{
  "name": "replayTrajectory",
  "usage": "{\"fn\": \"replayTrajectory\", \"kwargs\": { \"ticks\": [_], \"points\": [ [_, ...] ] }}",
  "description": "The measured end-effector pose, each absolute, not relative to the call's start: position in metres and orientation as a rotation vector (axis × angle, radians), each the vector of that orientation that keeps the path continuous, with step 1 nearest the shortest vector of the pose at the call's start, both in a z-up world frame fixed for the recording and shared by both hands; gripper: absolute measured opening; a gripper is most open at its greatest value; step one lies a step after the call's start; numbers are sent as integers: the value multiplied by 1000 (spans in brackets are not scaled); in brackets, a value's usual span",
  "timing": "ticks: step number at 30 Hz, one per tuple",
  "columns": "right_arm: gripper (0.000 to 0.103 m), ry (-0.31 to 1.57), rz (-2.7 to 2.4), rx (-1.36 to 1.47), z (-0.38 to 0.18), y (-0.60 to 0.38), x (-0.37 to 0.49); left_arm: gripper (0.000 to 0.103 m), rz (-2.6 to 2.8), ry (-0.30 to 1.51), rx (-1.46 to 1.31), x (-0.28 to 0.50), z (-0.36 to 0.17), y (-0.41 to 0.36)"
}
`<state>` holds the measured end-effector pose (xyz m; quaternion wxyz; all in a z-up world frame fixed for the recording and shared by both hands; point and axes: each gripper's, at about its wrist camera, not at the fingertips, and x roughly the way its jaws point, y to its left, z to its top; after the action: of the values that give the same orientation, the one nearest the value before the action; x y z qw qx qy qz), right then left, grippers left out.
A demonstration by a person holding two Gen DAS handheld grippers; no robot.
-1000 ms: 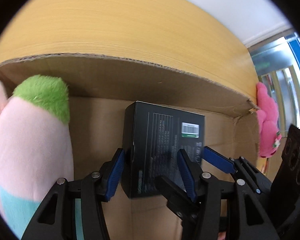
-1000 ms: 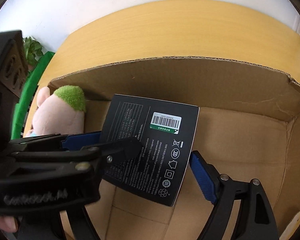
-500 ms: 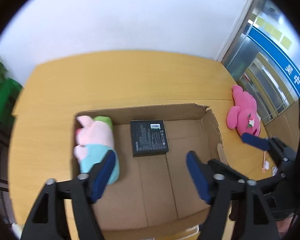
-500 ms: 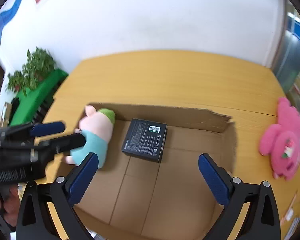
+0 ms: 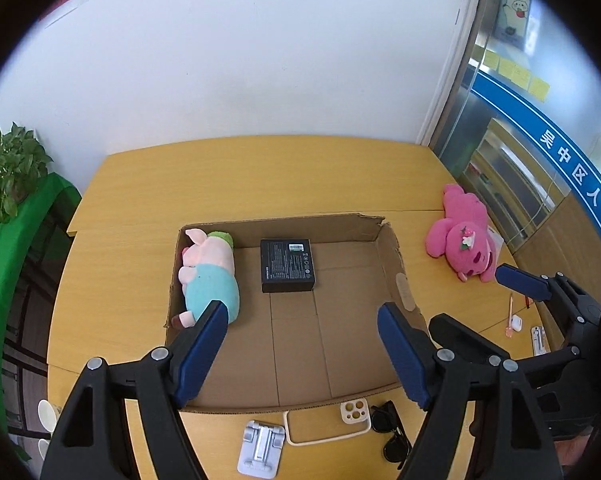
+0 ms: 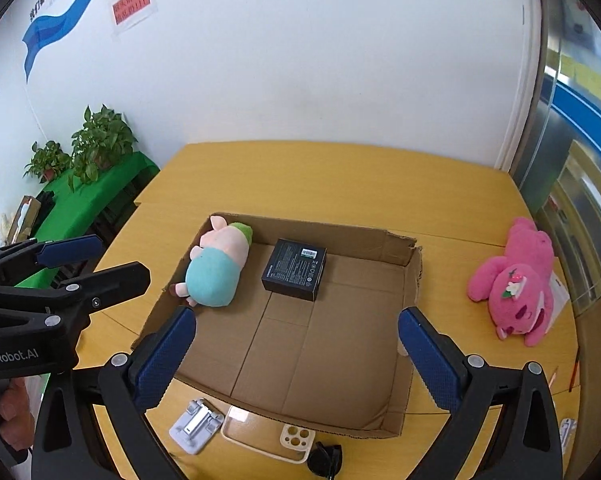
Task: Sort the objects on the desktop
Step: 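Lower the black box into the cardboard box and open the left gripper, then lower the right gripper onto the black sunglasses and close on them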
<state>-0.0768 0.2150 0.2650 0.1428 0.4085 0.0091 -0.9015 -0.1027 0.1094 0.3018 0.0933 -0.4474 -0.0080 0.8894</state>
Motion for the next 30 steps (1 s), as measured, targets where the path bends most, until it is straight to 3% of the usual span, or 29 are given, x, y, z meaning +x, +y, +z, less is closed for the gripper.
{"fn": "replayTrajectory", "kwargs": {
  "ticks": [8, 21, 30],
  "points": [
    [103, -86, -2614, 1189, 255, 251, -40, 78, 2601, 15, -1398, -72, 292, 137],
    [101, -411, -2355, 1779, 43, 341, 33, 78, 2193, -180, -1840, -41, 133, 160],
    [86, -265, -2178, 1804, -43, 291, 47, 77, 1964, -280, -1954, -26, 45, 178]
  ]
}}
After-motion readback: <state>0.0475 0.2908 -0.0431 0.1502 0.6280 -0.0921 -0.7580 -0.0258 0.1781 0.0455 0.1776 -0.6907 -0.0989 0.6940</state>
